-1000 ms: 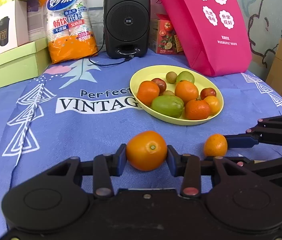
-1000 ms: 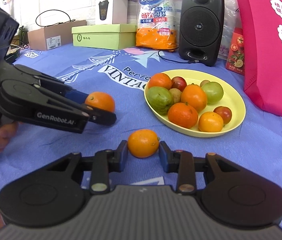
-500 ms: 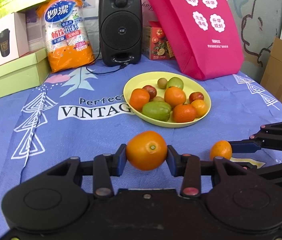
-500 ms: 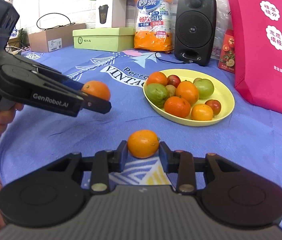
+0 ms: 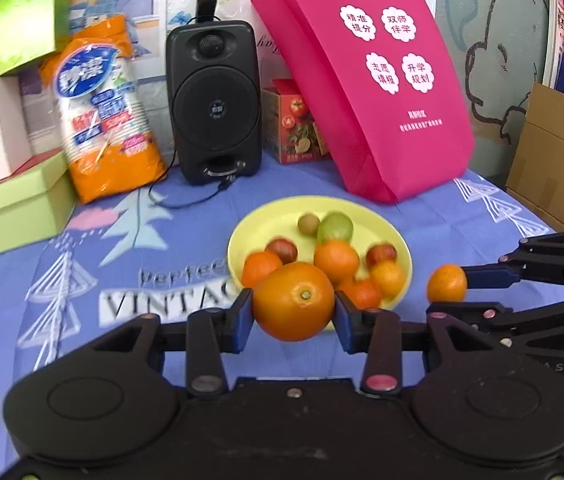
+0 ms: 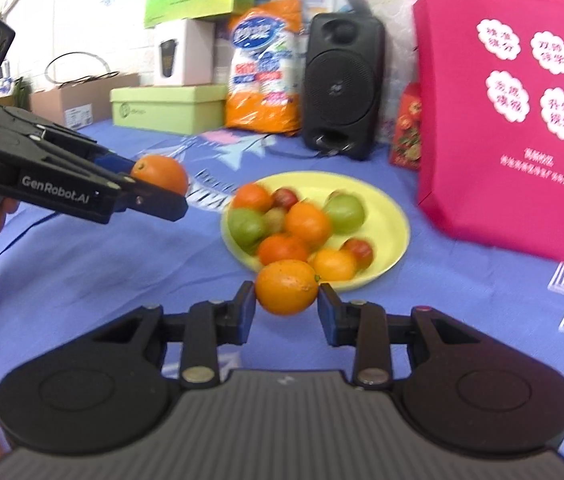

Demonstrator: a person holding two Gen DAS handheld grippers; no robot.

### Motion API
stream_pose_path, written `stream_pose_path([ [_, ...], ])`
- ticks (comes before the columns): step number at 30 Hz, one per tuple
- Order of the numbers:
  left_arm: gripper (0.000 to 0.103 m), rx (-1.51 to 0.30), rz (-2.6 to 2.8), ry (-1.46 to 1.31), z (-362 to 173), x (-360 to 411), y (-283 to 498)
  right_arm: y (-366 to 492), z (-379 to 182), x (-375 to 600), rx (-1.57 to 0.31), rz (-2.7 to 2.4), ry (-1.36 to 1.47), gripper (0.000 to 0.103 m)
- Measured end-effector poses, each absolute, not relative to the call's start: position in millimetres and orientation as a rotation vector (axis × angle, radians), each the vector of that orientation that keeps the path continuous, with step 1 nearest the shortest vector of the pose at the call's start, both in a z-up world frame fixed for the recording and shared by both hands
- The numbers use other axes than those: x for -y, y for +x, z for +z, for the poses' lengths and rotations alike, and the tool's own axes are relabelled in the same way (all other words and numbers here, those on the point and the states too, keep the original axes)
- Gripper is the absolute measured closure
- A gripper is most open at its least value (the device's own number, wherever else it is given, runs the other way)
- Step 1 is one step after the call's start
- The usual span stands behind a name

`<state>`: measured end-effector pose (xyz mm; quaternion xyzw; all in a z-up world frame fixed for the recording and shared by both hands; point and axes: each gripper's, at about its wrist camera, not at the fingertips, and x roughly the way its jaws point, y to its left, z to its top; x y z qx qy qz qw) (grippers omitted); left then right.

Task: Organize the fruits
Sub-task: 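Carry both oranges onto the yellow plate and open both tools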

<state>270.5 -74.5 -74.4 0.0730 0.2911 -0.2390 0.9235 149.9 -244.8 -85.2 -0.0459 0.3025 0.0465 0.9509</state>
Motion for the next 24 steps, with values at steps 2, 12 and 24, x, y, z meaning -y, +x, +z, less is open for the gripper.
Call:
stream_pose_path([
  [2,0.062,-0.609,-0.495,0.142,-74.9,80.9,291.6,162.2,-82.2,253.1,-0.607,0.081,-0.100,0.070],
  [12,0.062,-0.654,-0.481,0.160,-88.0,116.1,386.5,233.6,-83.9,285.4,-0.616,0.004,-0.122,0.070],
  [24,0.041,-0.694,-0.433,0.179,-110.2,135.3,427.9,265.7,-104.3,288.6,-0.665,-0.001,-0.131,0.067],
])
